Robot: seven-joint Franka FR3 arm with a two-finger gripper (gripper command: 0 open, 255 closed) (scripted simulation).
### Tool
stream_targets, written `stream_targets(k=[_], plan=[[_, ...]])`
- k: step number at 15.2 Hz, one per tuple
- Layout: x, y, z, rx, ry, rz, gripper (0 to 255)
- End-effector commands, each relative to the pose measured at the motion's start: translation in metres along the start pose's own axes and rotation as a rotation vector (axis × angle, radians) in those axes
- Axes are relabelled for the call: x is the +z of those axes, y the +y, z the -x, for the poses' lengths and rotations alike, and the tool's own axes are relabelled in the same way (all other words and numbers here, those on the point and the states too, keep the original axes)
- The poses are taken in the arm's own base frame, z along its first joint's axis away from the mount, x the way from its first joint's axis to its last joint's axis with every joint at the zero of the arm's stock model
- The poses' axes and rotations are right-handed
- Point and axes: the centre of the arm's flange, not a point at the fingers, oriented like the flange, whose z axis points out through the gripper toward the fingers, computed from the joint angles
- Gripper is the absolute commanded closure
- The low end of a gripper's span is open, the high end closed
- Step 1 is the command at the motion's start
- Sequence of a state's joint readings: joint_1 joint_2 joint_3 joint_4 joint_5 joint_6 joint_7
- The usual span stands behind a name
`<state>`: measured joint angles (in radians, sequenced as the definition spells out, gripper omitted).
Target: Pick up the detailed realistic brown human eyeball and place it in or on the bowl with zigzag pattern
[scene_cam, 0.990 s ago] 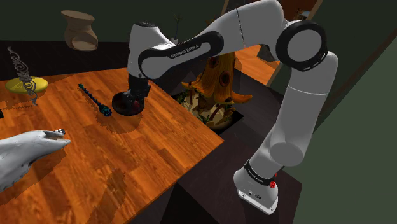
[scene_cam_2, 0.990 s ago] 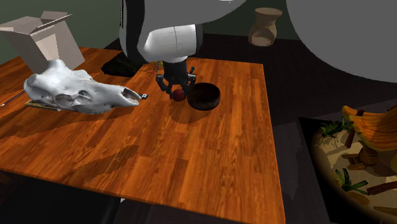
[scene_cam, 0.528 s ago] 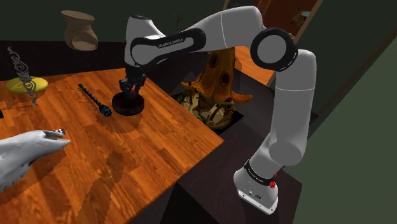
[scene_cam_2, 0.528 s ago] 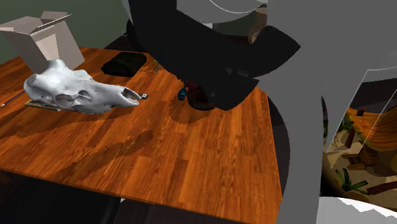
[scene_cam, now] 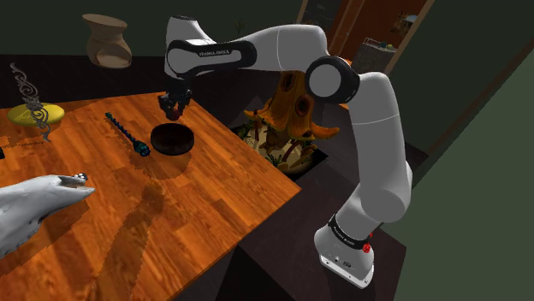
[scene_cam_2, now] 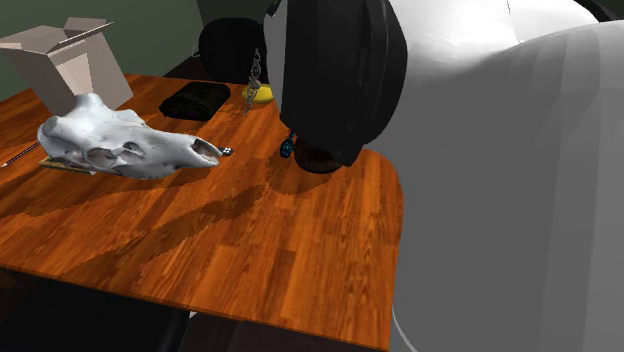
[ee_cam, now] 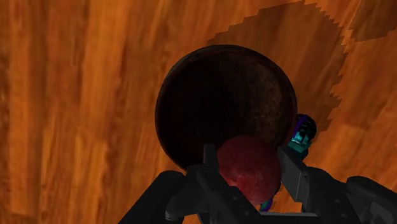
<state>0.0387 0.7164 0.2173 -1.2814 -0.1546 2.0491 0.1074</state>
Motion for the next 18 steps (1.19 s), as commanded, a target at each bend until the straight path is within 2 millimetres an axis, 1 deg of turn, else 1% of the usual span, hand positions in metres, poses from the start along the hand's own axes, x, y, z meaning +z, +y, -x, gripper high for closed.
stream_targets(k=[1,11,12,18], plan=[[0.009,0.004,-0.002,-0.001,0.0,0.0,255],[0.061,0.004,0.002,-0.001,0.0,0.0,255],[0.069,0.004,0.002,-0.001,0.0,0.0,255],[0.069,0.004,0.002,-0.001,0.0,0.0,255]])
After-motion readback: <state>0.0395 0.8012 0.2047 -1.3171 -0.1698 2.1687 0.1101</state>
